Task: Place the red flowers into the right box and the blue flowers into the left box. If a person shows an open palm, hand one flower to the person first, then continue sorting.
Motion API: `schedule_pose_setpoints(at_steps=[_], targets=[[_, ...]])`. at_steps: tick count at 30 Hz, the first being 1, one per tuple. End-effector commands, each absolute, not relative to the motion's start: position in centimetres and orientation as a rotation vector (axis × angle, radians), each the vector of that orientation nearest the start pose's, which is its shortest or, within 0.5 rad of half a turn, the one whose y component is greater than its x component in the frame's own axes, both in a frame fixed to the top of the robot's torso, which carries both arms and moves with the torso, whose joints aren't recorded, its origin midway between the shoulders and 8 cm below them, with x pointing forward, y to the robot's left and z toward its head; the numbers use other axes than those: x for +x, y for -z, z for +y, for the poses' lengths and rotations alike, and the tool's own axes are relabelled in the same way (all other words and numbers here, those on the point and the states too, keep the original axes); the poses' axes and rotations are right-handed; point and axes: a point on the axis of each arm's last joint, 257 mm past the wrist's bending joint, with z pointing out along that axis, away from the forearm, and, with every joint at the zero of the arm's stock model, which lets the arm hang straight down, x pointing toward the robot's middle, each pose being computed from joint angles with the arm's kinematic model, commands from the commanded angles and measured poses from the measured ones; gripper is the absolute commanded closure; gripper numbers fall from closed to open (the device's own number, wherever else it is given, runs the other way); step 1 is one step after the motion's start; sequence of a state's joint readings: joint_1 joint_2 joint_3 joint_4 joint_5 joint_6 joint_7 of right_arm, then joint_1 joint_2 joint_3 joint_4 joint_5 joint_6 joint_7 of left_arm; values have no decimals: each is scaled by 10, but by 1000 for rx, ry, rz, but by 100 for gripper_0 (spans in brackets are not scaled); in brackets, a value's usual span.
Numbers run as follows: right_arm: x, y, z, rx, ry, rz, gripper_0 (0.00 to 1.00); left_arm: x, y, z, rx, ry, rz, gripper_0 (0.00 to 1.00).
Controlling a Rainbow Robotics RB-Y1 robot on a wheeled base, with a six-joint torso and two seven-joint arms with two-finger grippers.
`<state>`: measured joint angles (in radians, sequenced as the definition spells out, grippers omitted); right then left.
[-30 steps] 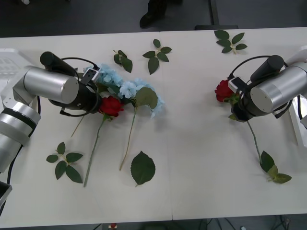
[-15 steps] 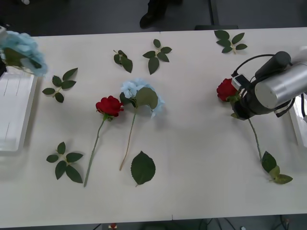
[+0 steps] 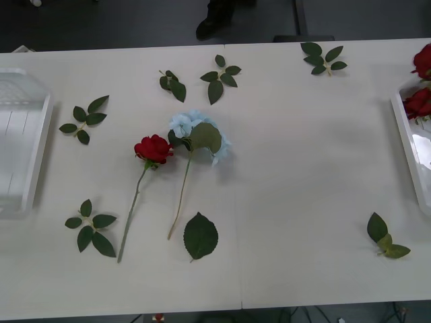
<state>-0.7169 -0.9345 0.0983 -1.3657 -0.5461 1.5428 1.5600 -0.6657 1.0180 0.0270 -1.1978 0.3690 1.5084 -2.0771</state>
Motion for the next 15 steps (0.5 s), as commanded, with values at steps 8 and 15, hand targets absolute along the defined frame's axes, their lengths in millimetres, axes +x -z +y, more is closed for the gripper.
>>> schedule_pose_setpoints(at_steps=[8,15], targets=[[520,95,-639,162,846,2500,100,477,112,690,267,-1076,2622,40],[541,132,-645,160,873,2445,100,477,130,681,262,-975,2644,12]])
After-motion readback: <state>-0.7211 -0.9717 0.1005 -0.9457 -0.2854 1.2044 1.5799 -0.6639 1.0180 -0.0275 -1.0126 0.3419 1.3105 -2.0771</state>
